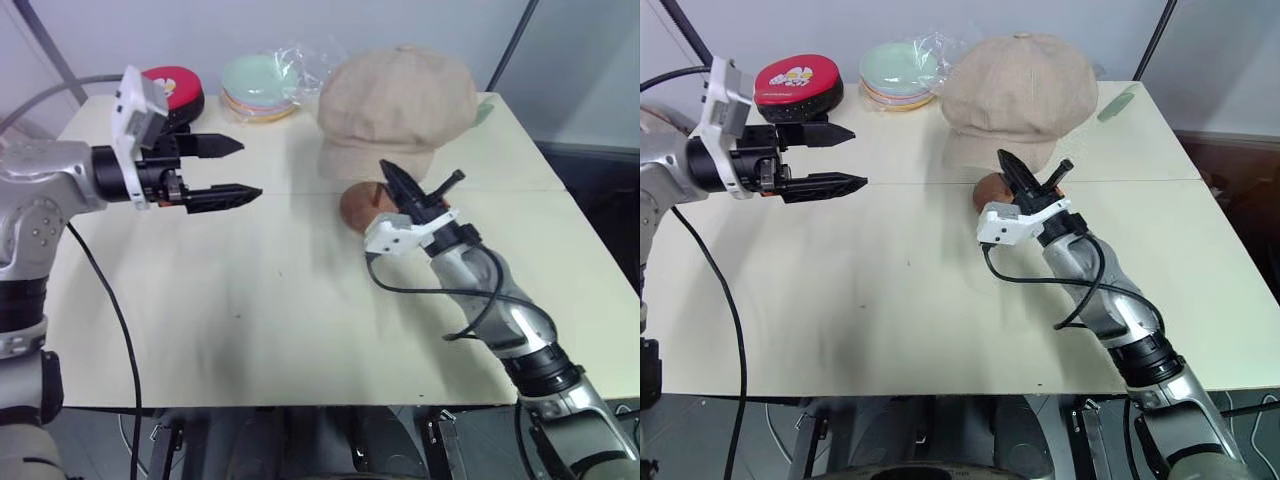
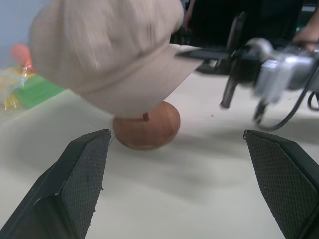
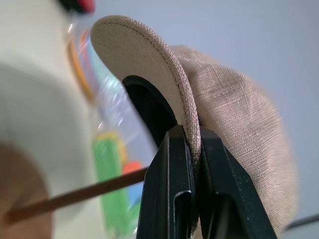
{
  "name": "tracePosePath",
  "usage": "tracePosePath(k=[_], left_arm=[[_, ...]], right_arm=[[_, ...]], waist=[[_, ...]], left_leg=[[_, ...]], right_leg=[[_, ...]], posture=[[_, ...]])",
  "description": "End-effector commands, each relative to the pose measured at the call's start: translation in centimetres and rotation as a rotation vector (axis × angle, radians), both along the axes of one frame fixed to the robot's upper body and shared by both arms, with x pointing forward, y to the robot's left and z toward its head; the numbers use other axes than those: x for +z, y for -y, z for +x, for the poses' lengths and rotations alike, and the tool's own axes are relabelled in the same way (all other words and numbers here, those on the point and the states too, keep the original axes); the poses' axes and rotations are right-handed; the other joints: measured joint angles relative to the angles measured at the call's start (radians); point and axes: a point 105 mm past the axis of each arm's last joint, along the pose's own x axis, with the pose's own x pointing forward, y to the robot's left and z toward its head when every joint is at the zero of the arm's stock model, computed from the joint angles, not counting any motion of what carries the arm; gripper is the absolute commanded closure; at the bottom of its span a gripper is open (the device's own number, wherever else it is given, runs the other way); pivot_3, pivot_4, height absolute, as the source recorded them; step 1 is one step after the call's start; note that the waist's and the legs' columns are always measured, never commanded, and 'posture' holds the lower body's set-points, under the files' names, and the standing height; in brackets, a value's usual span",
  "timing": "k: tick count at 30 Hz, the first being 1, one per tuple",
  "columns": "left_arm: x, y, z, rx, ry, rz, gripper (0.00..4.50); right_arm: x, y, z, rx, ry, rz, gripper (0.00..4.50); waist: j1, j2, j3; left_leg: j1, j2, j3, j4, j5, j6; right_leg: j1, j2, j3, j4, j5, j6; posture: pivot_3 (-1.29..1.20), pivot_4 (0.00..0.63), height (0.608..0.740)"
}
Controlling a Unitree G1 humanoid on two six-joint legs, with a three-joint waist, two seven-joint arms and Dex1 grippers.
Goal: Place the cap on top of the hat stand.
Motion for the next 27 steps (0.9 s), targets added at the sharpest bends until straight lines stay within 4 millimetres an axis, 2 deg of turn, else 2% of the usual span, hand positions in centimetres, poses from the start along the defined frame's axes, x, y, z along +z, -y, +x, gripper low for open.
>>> tracePosePath(k=[1,4,8,13,21,26,27], left_arm=[[1.2,-0.5,-0.1,0.016,0.067,-0.018,0.0],[1.2,-0.6,0.0,0.022,0.073,-0.025,0.0],[1.2,-0.7,0.0,0.026,0.081,-0.029,0.0],[1.5,-0.7,0.1,0.033,0.095,-0.03,0.0],[2.2,-0.7,0.3,0.038,0.116,-0.014,0.0],[2.4,-0.6,0.5,0.039,0.122,-0.01,0.0],[2.5,-0.6,0.6,0.039,0.123,-0.01,0.0]], right_arm=[[4.4,0.3,-2.7,0.157,0.096,0.036,4.44],[5.6,1.0,-3.5,0.249,0.085,0.043,4.44],[5.4,3.2,-2.2,0.251,0.035,0.061,4.44],[2.9,4.9,-0.4,0.228,-0.03,0.026,4.44],[-2.0,4.5,0.2,0.241,-0.092,-0.019,4.44],[-3.6,4.7,0.6,0.22,-0.133,-0.047,4.44],[-3.7,4.8,0.7,0.215,-0.139,-0.044,3.79]], waist=[[0.001,0.0,0.0],[0.0,0.0,0.0],[0.0,0.0,0.0],[0.0,0.0,0.0],[-0.003,0.0,0.0],[-0.003,0.0,0.0],[-0.004,0.0,0.0]], left_leg=[[0.0,0.0,0.0,0.0,0.0,0.0],[0.0,0.001,0.0,0.0,0.0,0.0],[0.0,0.001,0.0,0.0,0.0,0.0],[0.001,0.001,0.001,0.0,0.0,0.0],[0.001,0.0,0.001,0.0,0.0,0.0],[0.002,0.0,0.001,0.0,0.0,0.0],[0.002,0.0,0.001,0.0,0.0,0.0]], right_leg=[[0.0,0.0,0.0,0.0,0.0,0.0],[0.001,0.0,0.0,0.0,0.0,0.0],[0.001,0.0,0.0,0.0,0.0,0.0],[0.001,0.0,0.0,0.0,0.0,0.0],[0.0,0.0,0.001,0.0,0.0,0.0],[0.001,0.0,0.001,0.0,0.0,0.0],[0.001,0.0,0.001,0.0,0.0,0.0]], posture=[[0.0,0.15,0.74],[0.0,0.15,0.74],[0.0,0.15,0.74],[0.0,0.15,0.74],[0.0,0.15,0.74],[0.0,0.15,0.74],[0.0,0.15,0.74]])
